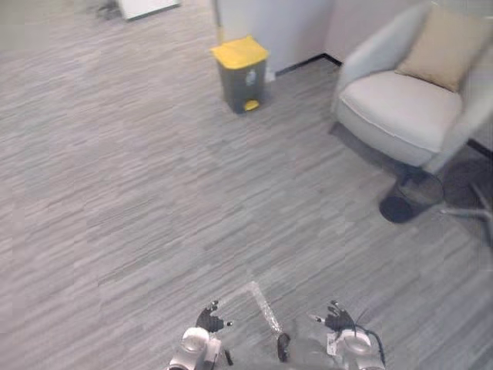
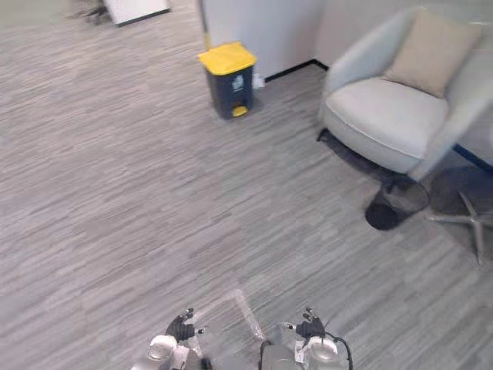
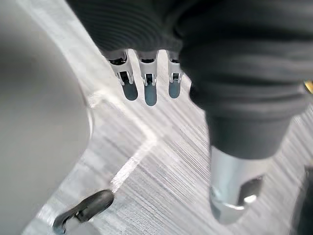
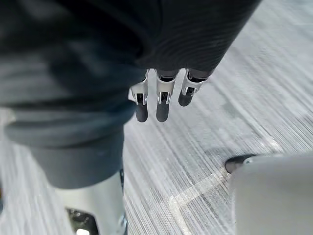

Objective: Organize the slippers on the shoe rack

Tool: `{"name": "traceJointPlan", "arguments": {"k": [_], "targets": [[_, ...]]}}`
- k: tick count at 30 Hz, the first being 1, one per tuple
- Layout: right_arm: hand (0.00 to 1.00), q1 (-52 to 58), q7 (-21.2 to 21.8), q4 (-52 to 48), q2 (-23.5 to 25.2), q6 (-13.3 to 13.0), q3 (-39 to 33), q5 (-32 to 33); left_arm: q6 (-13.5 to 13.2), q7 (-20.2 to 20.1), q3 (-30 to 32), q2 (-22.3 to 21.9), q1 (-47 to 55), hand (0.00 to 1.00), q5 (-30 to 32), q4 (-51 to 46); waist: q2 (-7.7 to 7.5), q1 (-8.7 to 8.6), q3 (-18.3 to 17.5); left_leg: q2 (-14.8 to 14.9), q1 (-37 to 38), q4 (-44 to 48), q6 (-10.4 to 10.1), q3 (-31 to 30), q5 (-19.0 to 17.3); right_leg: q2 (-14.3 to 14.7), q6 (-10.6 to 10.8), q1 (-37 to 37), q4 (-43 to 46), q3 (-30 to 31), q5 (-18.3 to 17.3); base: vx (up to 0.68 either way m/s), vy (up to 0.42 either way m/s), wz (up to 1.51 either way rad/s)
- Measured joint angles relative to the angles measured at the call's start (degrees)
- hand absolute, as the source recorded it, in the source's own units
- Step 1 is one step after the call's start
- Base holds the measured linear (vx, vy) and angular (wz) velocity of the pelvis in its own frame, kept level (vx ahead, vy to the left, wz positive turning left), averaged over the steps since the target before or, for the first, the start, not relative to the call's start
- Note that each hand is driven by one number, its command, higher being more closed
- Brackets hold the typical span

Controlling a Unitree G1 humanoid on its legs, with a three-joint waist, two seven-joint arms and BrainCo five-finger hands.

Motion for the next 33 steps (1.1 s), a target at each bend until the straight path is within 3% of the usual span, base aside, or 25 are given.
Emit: {"name": "traceJointPlan", "arguments": {"k": [1, 3, 4, 5, 6, 7, 8, 9, 11, 12, 15, 19, 20, 21, 22, 23, 24, 27, 29, 30, 31, 32, 33], "targets": [[0.0, 0.01, 0.0, 0.0, -0.13, 0.0, -0.02, 0.02, 0.0, 0.0, -0.01, -0.06, 0.01, 0.0, -0.01, 0.05, 0.38, -0.03, -0.16, 0.33, -0.05, 0.08, -0.39, 0.35, 2.23, 0.36, 0.65, 0.02, 0.15, 0.78, -0.33, 0.11, 0.329, -1.15], [0.0, 0.65, 0.0, 0.27, 1.45, 0.06, 0.31, -0.2, -0.02, 0.06, -0.15, 1.56, 0.38, 0.0, -0.04, 0.54, -2.42, -0.02, -1.54, -1.74, 2.35, -1.19, 1.36, 6.11, 1.02, -2.31, 3.42, -0.43, -0.01, 5.29, -0.89, 0.11, 0.319, -0.96], [0.0, 0.69, 0.02, 0.3, 1.69, 0.07, 0.54, -0.25, -0.02, 0.07, -0.31, 2.12, 0.42, 0.0, -0.04, 0.58, -2.95, -0.08, -1.8, -2.13, 2.52, -1.69, 1.53, 6.93, 0.94, -2.72, 3.72, -0.87, -0.07, 6.04, -0.88, 0.09, 0.266, -0.9], [0.0, 1.09, 0.17, 0.74, 2.41, 0.14, 1.38, -0.25, 0.07, 0.07, -0.65, 2.84, 0.58, 0.0, -0.03, 0.65, -4.5, 0.08, -2.42, -2.99, 3.12, -2.93, 2.72, 10.04, 1.2, -3.87, 4.87, -2.14, -0.07, 7.39, -0.26, 0.08, 0.192, -0.79], [0.0, 0.92, 0.22, 1.25, 2.61, 0.12, 1.97, -0.24, 0.17, 0.09, -0.65, 3.23, 0.61, 0.0, -0.03, 0.7, -4.85, 0.28, -2.62, -3.14, 3.21, -3.05, 3.09, 11.45, 1.29, -4.23, 5.46, -2.47, -0.14, 7.3, 0.15, 0.1, 0.233, -1.09], [0.0, 0.23, 0.34, 1.71, 2.86, 0.31, 2.1, -0.42, 0.25, 0.15, -0.65, 3.78, 0.6, 0.0, -0.03, 0.92, -5.08, 0.42, -2.66, -3.12, 3.77, -3.54, 3.44, 14.2, 1.17, -5.03, 5.71, -3.87, -0.13, 4.81, 1.15, 0.08, 0.203, -1.23], [0.0, -0.55, 0.33, 1.75, 2.75, 0.61, 2.24, -0.43, 0.37, 0.15, -0.63, 4.36, 0.59, 0.0, -0.03, 1.08, -4.76, 0.4, -2.33, -3.04, 5.27, -4.67, 3.68, 18.08, 1.35, -6.78, 5.49, -5.18, 0.27, -3.9, 2.35, 0.07, 0.196, -1.21], [0.0, -0.65, 0.32, 1.75, 2.65, 0.66, 2.24, -0.44, 0.38, 0.12, -0.63, 4.49, 0.58, 0.0, -0.04, 1.08, -4.64, 0.4, -2.23, -3.04, 5.92, -4.98, 3.68, 19.61, 1.35, -7.72, 5.31, -5.37, 0.73, -8.37, 2.43, 0.07, 0.203, -1.19], [0.0, -1.14, 0.24, 1.65, 2.03, 0.69, 2.46, -0.63, 0.38, 0.4, -0.2, 4.8, 0.4, 0.0, -0.05, 1.09, -3.52, 0.06, -1.57, -2.98, 8.35, -5.76, 3.69, 23.62, 1.35, -10.97, 3.24, -5.34, 1.65, -24.93, 3.37, 0.06, 0.071, -0.93], [0.0, -1.24, 0.23, 1.63, 1.74, 0.68, 2.45, -0.83, 0.38, 0.42, -0.2, 4.77, 0.13, 0.0, -0.05, 1.1, -3.5, 0.05, -1.45, -2.9, 9.03, -6.16, 3.69, 24.08, 1.34, -11.27, 3.01, -5.15, 2.05, -27.06, 3.43, 0.07, -0.01, -0.69], [0.0, -1.89, 0.03, 1.67, 0.47, 0.55, 2.31, -1.97, 0.38, 0.4, 0.17, 4.02, -0.89, 0.0, -0.01, 1.19, -1.55, 0.03, -0.36, -2.23, 12.15, -8.07, 3.64, 27.53, 1.35, -11.25, 0.44, -5.24, 3.39, -34.14, 3.27, 0.06, -0.051, -0.62], [0.0, -2.28, -0.09, 2.04, 0.4, 0.58, 2.0, -2.57, 0.5, -0.03, 0.19, 2.61, -0.72, 0.0, 0.13, 1.2, -1.32, -0.01, -0.48, -1.29, 11.9, -6.57, 2.87, 29.27, 1.62, -8.62, -0.01, -5.36, 0.3, -31.14, 3.94, 0.02, -0.038, -0.44], [0.0, -2.3, -0.11, 2.26, 0.43, 0.56, 2.02, -2.54, 0.56, -0.12, 0.26, 2.47, -0.73, 0.0, 0.19, 1.19, -1.59, 0.17, -0.3, -0.01, 10.91, -2.98, 1.74, 29.92, 0.91, -7.85, -0.1, -4.7, -1.18, -29.83, 4.15, 0.0, -0.128, -0.76], [0.0, -2.28, -0.13, 3.09, 0.33, 0.57, 2.53, -2.54, 0.91, -0.27, 0.5, 2.34, -0.27, 0.0, 0.32, 0.69, -2.15, 0.76, 0.05, 3.94, 7.48, 9.97, 0.34, 30.27, -0.03, -6.3, -0.15, -2.73, -4.17, -27.33, 4.75, 0.0, -0.126, -0.89], [0.0, -2.34, -0.2, 3.46, 0.13, 0.57, 2.64, -2.56, 1.0, -0.19, 1.35, 2.35, -0.18, 0.0, 0.31, 0.15, -1.87, 1.05, 0.16, 6.08, 5.75, 17.0, 0.03, 30.22, 0.24, -5.18, -0.45, -1.73, -5.26, -25.68, 5.16, 0.03, -0.102, -0.91], [0.0, -2.34, -0.23, 3.53, -0.02, 0.56, 2.74, -2.57, 0.98, -0.19, 1.75, 2.23, -0.01, 0.0, 0.29, -0.11, -1.64, 1.17, 0.16, 6.9, 4.89, 19.67, -0.03, 29.83, 0.52, -4.71, -0.61, -1.3, -5.39, -24.68, 5.19, 0.07, -0.04, -1.02], [0.0, -2.4, -0.36, 3.68, -0.24, 0.58, 3.05, -2.55, 0.94, -0.14, 2.54, 1.85, 0.03, 0.0, 0.28, -0.1, -1.32, 1.7, 0.43, 7.22, 3.09, 23.14, 0.4, 26.54, -1.53, -3.69, -1.37, -0.77, -5.61, -21.49, 4.9, 0.11, 0.007, -1.13], [0.0, -2.36, -0.69, 3.77, -1.39, 0.61, 2.48, -2.45, 0.94, -0.08, 2.56, 1.65, 0.27, 0.0, -0.01, -0.1, -1.2, 1.94, 0.85, 3.12, 2.46, 18.15, 0.65, 19.09, -4.46, -3.98, -1.96, 0.04, -5.68, -15.49, 5.4, 0.08, 0.076, -1.14], [0.0, -2.24, -0.81, 3.78, -1.94, 0.6, 1.82, -2.42, 0.84, 0.03, 2.57, 1.43, 0.14, 0.0, -0.2, -0.16, -1.17, 2.06, 0.82, -0.57, 0.97, 10.46, 0.41, 10.67, -4.3, -4.4, -0.8, 0.19, -5.91, -11.92, 5.41, 0.08, 0.167, -1.15], [0.0, -1.53, -0.82, 3.78, -2.41, 0.57, 1.78, -2.41, 0.66, 0.18, 2.55, 1.27, 0.07, 0.0, -0.36, -0.21, -0.1, 2.36, 0.33, -1.41, 1.12, -1.13, 0.11, 3.58, -0.49, -3.48, 1.11, 0.03, -6.11, -9.65, 5.35, 0.09, 0.184, -0.91], [0.0, -1.53, -0.81, 3.75, -2.64, 0.55, 1.75, -2.43, 0.64, 0.21, 2.54, 1.18, 0.03, 0.0, -0.44, -0.09, 0.42, 2.33, 0.31, -0.79, 1.05, -1.69, 0.31, 3.33, 2.68, -2.9, 1.65, 0.03, -6.08, -9.18, 5.27, 0.07, 0.125, -0.89], [0.0, -1.56, -0.83, 3.84, -2.68, 0.54, 1.63, -2.49, 0.67, 0.25, 2.55, 1.19, 0.03, 0.0, -0.54, 0.07, 0.83, 2.45, 0.22, -0.56, 1.41, -1.39, 0.98, 3.94, 3.59, -2.71, 2.39, 0.29, -6.13, -8.59, 5.5, 0.07, 0.118, -0.33], [0.0, -1.04, -1.01, 3.65, -2.35, 0.59, 1.14, -2.4, 0.71, 0.35, 2.54, 1.47, 0.11, 0.0, -0.6, 0.09, -0.13, 2.51, -0.22, -1.32, 2.02, -2.01, 1.08, 4.78, 3.6, -3.54, 3.17, 1.57, -7.12, -8.21, 5.79, 0.12, 0.161, -0.22]]}}
